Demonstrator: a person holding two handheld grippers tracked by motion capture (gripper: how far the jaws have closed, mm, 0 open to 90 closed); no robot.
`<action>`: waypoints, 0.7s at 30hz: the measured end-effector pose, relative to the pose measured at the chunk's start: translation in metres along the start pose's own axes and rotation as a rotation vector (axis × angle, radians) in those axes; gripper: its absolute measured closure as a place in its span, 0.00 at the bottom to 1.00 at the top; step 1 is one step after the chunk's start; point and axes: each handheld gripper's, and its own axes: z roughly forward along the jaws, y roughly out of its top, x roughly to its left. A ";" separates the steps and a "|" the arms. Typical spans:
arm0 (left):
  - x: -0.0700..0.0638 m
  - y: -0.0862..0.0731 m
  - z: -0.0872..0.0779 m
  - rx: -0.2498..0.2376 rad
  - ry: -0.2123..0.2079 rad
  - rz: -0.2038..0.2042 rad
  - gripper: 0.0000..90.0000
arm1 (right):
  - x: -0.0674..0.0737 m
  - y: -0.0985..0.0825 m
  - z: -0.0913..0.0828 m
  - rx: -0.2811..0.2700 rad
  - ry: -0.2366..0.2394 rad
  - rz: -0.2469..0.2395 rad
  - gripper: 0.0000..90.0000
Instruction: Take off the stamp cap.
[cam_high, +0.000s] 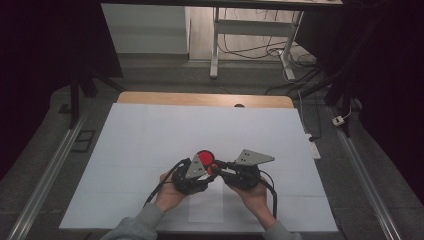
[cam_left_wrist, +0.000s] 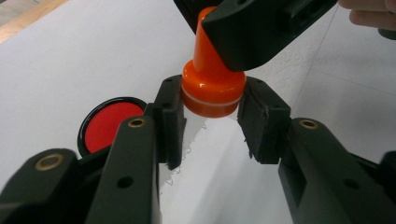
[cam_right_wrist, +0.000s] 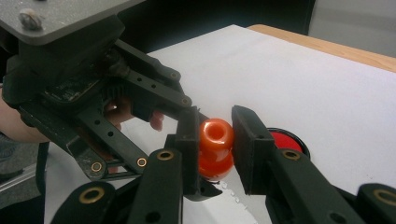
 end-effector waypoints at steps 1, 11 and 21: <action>0.000 0.000 0.000 0.001 0.002 0.002 0.69 | 0.000 0.000 0.000 0.003 0.001 -0.002 0.81; -0.001 0.000 0.000 0.002 0.009 0.009 0.71 | 0.000 0.000 0.000 -0.003 -0.001 -0.003 0.81; -0.001 -0.001 0.001 0.011 0.011 0.015 0.72 | 0.000 -0.001 0.000 -0.005 -0.001 0.001 0.81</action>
